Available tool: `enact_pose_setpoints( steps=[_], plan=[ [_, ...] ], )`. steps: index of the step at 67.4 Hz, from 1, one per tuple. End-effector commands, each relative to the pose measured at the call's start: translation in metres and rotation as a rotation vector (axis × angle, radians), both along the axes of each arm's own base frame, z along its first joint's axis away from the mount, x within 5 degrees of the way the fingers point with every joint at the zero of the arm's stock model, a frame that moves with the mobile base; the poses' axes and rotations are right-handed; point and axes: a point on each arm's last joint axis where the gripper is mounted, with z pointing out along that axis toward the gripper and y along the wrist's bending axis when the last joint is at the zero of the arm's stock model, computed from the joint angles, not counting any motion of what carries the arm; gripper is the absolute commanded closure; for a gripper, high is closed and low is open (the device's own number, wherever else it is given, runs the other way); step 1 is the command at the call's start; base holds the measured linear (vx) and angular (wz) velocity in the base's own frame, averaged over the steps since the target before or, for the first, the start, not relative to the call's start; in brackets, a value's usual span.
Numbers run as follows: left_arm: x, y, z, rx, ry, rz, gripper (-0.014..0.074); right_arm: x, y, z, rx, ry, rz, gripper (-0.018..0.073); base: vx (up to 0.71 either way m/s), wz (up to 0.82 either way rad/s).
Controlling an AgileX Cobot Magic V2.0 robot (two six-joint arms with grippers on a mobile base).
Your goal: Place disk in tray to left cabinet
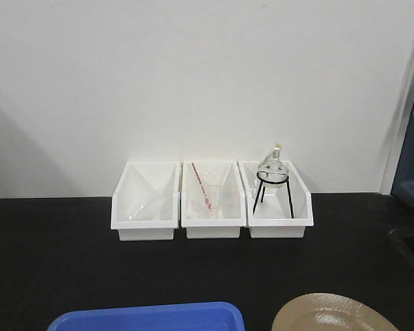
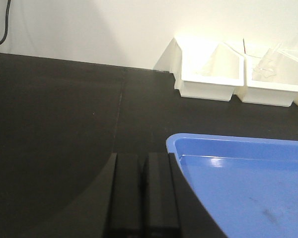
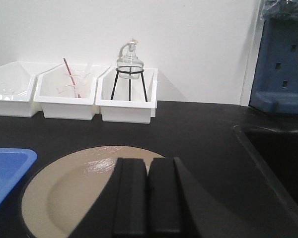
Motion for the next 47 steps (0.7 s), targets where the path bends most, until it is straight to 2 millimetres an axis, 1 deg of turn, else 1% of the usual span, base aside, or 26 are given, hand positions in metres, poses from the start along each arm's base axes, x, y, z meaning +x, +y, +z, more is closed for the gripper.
enact_pose_setpoints(
  steps=[1,47],
  plan=[
    [0.0009,0.0004,0.0013,-0.009,-0.068,0.005,0.0603,-0.0002,0.0003,0.0007,-0.005,-0.071,0.002,0.0565,0.00,0.00],
    [0.0010,0.0005,0.0026,-0.007,-0.082,0.005,0.0603,-0.0002,0.0003,0.0007,-0.005,-0.071,0.002,0.0565,0.00,0.00]
  ],
)
